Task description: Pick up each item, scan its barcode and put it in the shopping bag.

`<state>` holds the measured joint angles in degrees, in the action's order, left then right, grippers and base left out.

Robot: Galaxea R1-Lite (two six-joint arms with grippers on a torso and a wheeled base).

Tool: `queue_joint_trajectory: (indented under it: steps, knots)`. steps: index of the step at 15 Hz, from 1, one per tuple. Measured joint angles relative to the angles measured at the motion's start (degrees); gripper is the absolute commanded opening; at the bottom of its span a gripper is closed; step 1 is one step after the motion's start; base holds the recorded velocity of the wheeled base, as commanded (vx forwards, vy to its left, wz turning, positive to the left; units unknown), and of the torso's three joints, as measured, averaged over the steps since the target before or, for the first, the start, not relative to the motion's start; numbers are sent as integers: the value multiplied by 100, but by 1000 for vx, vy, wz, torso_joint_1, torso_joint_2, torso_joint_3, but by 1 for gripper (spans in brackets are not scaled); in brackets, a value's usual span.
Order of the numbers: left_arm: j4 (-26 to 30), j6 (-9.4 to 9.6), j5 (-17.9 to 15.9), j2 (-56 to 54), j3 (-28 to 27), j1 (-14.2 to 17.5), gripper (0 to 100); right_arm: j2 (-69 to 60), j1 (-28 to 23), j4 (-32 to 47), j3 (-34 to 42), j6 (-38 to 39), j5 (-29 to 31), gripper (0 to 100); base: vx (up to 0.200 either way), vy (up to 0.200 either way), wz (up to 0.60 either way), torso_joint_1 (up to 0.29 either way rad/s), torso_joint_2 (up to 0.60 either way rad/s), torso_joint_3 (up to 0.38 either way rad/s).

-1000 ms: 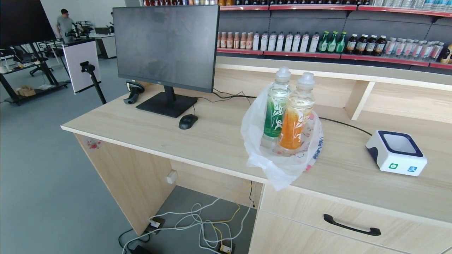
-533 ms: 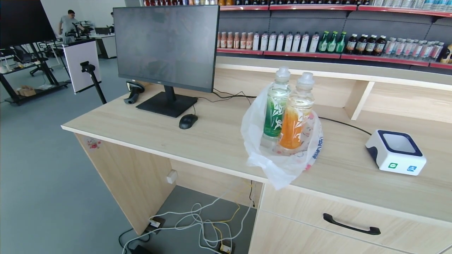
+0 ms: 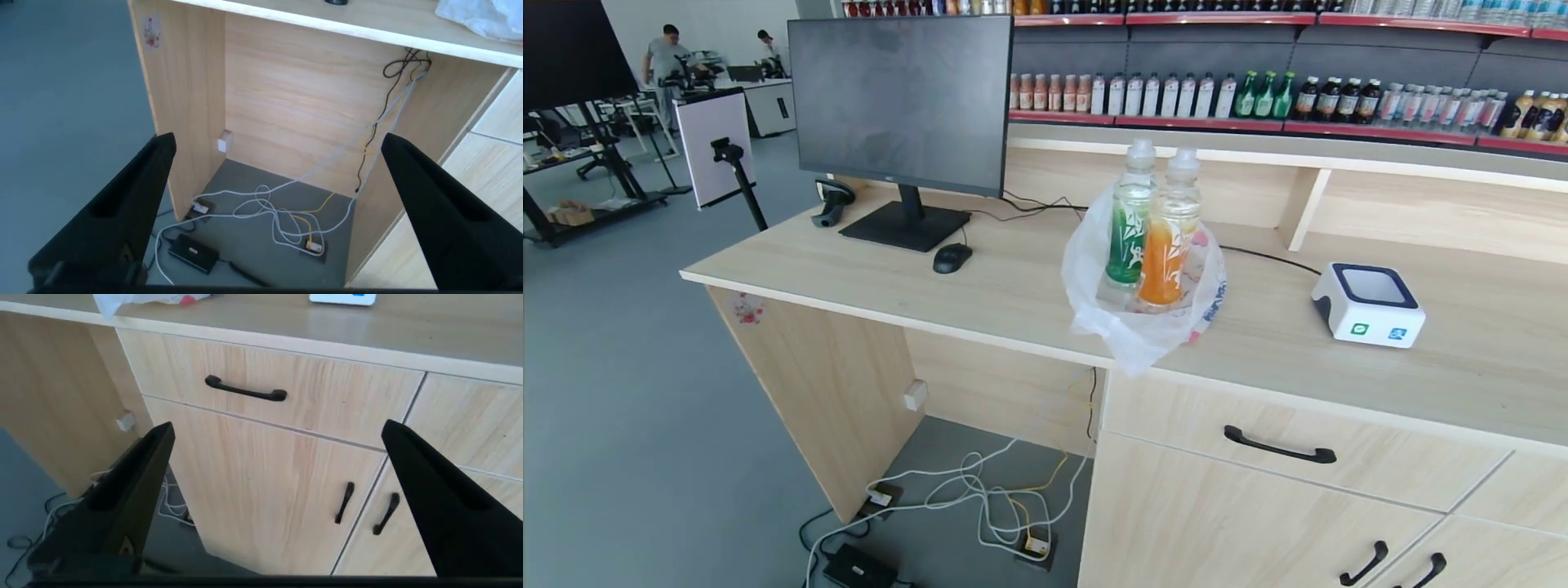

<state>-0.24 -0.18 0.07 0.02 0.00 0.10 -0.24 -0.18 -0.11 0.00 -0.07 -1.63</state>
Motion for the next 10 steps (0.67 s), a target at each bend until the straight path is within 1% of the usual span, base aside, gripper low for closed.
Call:
queue_joint_trajectory:
  steps: [2,3,10]
  knots:
    - [0,0,2,0,0,-7,100,2,0,6,0,0,0,100,0,0,-600,10,7,5]
    - [0,-4,0,0,0,-5,100,2,0,4,0,0,0,100,0,-200,-600,12,7,-2]
    - [20,-2,0,0,0,-5,100,2,5,4,-2,0,0,100,0,-200,0,4,2,2]
